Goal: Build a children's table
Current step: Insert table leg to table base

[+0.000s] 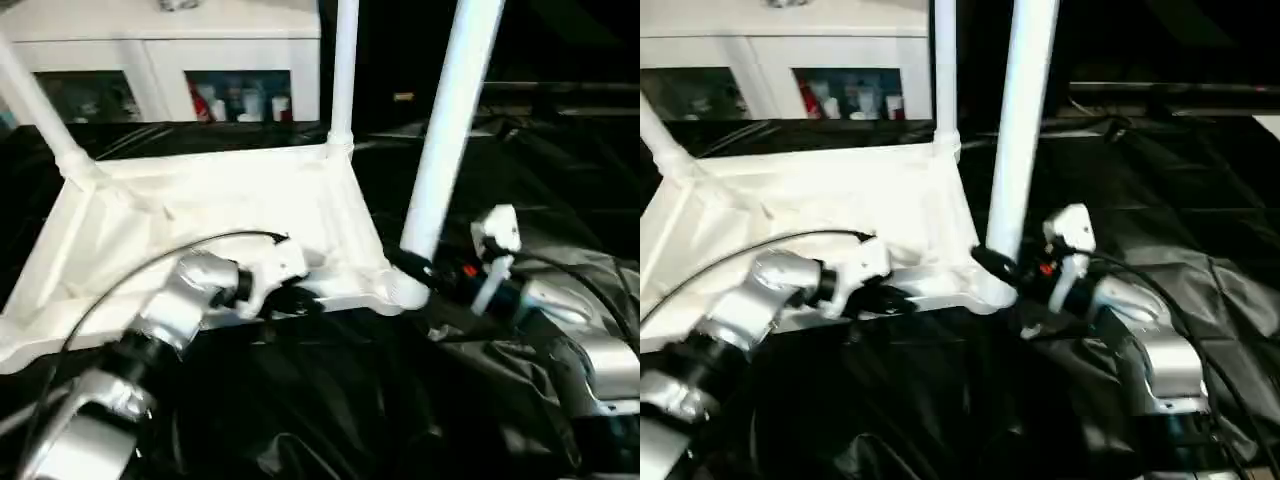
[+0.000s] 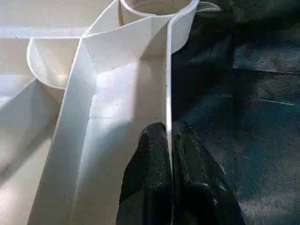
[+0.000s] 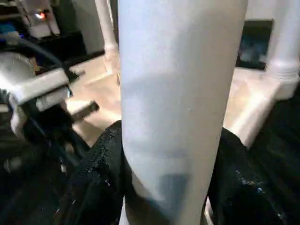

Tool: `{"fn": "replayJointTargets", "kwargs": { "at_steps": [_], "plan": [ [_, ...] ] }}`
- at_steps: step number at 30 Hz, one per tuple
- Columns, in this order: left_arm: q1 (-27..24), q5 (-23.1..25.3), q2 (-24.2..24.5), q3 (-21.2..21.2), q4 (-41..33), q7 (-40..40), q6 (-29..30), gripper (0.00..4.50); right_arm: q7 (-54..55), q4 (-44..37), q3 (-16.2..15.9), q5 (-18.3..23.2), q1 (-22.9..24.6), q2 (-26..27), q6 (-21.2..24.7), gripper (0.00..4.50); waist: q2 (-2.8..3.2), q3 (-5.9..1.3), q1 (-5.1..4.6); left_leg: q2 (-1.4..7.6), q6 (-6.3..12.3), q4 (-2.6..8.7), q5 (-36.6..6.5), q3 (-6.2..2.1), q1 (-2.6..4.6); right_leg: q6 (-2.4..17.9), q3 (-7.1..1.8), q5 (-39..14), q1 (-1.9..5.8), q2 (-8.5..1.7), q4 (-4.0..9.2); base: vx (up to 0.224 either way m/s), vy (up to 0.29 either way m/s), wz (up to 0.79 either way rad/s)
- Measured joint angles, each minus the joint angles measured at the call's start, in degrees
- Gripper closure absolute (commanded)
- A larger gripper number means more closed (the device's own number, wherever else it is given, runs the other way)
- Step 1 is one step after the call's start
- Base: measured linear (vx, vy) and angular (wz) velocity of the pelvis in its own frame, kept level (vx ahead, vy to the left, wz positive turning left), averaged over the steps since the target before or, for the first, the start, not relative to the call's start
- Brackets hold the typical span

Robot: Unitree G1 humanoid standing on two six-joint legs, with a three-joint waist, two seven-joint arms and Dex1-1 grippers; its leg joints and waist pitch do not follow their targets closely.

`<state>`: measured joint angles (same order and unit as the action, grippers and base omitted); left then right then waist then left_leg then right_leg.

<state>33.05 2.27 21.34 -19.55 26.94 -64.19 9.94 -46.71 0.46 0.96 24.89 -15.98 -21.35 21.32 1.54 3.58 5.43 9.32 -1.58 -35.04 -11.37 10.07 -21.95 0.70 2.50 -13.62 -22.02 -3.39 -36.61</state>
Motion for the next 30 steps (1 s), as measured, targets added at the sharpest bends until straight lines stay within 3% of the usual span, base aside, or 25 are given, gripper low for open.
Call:
{"fn": "replayJointTargets", "kwargs": {
  "at_steps": [6,8,11,17,30],
  "plan": [
    [-1.37,1.37,-1.5,0.03,-2.06,3.22,-0.85,4.46,0.12,1.01,-0.57,-0.06,-0.52,0.46,1.01,2.62,-0.22,0.08,0.04,-0.03,0.08,-0.01,0.05,0.21,-0.02,-0.01,-0.05,0.01,0.01,-0.12,0.02,0.0,0.0,0.0],
    [-1.61,1.38,-1.61,0.32,-2.55,3.48,-0.11,4.03,0.08,1.38,-0.72,0.0,-0.75,0.45,1.01,2.62,-0.23,0.08,-0.02,-0.03,0.09,-0.01,0.06,0.22,-0.01,-0.02,-0.05,0.02,0.01,-0.12,0.0,0.0,0.0,0.0],
    [-2.18,-0.6,-2.21,1.38,-3.16,3.35,0.83,3.85,0.08,2.49,-0.69,-0.01,-1.18,0.29,1.03,2.62,-0.5,0.16,0.08,0.02,0.1,-0.01,0.07,0.21,-0.06,-0.02,0.02,0.01,-0.02,-0.11,-0.01,0.0,0.0,0.0],
    [-0.85,-0.58,-3.48,0.56,-1.76,3.21,0.87,3.85,-0.01,2.51,-0.65,0.01,-2.2,0.22,1.11,2.62,-0.68,0.14,0.92,0.01,0.12,-0.03,0.07,0.21,-0.14,-0.02,0.02,0.02,-0.03,-0.12,0.04,0.0,0.0,0.0],
    [2.36,0.11,-4.27,-0.66,2.83,2.75,-0.2,3.85,0.22,2.52,-0.18,-0.53,-1.89,-1.27,0.98,2.62,-0.62,0.11,1.04,0.03,0.06,-0.04,0.12,0.21,-0.09,-0.03,0.05,0.03,-0.03,-0.12,-0.08,0.0,0.0,0.0]
  ]
}}
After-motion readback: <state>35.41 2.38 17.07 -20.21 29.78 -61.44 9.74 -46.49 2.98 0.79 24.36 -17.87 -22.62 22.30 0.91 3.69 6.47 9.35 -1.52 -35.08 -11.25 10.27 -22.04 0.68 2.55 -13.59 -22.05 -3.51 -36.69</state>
